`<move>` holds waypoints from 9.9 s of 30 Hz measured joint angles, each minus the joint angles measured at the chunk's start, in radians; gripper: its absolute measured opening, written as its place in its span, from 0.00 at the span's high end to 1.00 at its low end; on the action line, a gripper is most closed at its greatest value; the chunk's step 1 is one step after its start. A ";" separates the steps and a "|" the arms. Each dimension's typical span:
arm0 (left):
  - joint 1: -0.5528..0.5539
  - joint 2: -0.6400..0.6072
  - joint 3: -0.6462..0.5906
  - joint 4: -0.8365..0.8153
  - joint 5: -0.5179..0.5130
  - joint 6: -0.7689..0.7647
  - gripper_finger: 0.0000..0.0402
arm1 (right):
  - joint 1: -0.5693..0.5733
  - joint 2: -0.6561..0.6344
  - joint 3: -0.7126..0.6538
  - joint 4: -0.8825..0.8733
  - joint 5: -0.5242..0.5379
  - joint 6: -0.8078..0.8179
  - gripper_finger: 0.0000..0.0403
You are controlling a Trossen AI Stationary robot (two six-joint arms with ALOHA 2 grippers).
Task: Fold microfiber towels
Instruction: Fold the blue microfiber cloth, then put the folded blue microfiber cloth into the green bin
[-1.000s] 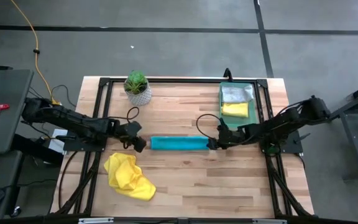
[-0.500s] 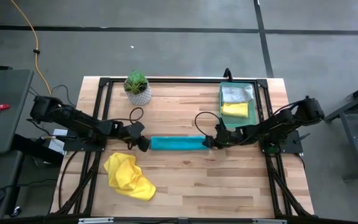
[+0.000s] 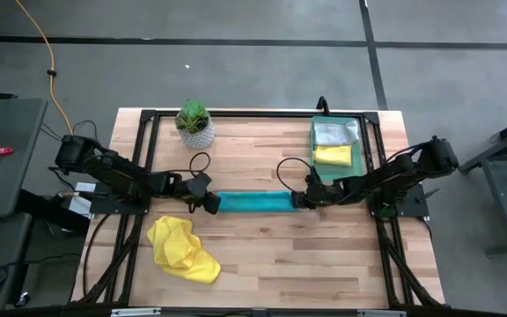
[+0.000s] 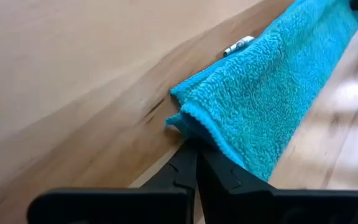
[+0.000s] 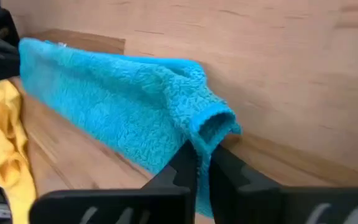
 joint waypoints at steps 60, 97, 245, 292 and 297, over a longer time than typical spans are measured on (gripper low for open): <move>-0.031 0.299 0.374 -0.105 -0.039 0.262 1.00 | -0.030 0.359 0.590 -0.086 -0.046 -0.146 0.97; -0.036 0.185 0.374 0.121 -0.036 0.605 1.00 | 0.024 0.073 0.537 -0.529 0.020 -0.934 0.63; 0.010 -0.449 0.374 -0.703 -0.464 0.614 1.00 | -0.440 -0.431 0.723 -1.354 0.023 -1.248 1.00; 0.009 -0.449 0.374 -0.703 -0.457 0.473 1.00 | -0.492 -0.511 0.151 -0.994 -0.034 -1.832 1.00; 0.009 -0.449 0.374 -0.703 -0.457 0.473 1.00 | -0.464 -0.507 0.151 -1.016 -0.083 -1.856 1.00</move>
